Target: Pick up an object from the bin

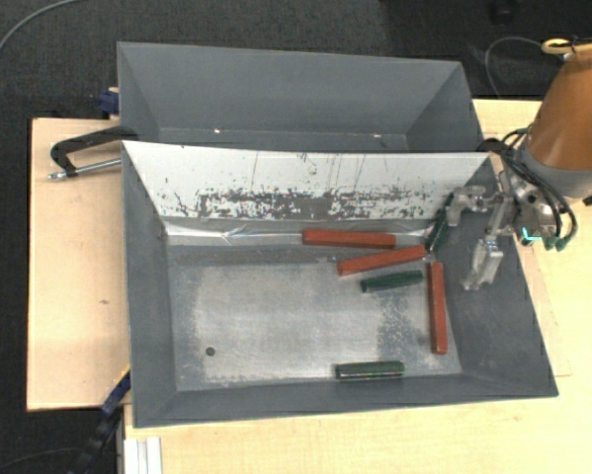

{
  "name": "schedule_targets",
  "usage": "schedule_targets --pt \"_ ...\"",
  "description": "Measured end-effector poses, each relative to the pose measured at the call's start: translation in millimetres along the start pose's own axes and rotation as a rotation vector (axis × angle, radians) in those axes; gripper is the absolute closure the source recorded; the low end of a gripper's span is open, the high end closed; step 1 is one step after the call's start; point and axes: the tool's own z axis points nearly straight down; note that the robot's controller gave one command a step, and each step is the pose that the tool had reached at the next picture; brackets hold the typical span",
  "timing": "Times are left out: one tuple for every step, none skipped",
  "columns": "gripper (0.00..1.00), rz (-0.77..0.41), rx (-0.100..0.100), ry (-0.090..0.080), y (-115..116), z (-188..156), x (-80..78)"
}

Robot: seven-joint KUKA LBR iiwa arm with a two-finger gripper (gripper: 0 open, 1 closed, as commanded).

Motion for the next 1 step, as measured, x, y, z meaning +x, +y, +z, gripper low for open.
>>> schedule_targets --pt "0.00 0.188 -0.004 -0.002 76.3 40.6 0.0"
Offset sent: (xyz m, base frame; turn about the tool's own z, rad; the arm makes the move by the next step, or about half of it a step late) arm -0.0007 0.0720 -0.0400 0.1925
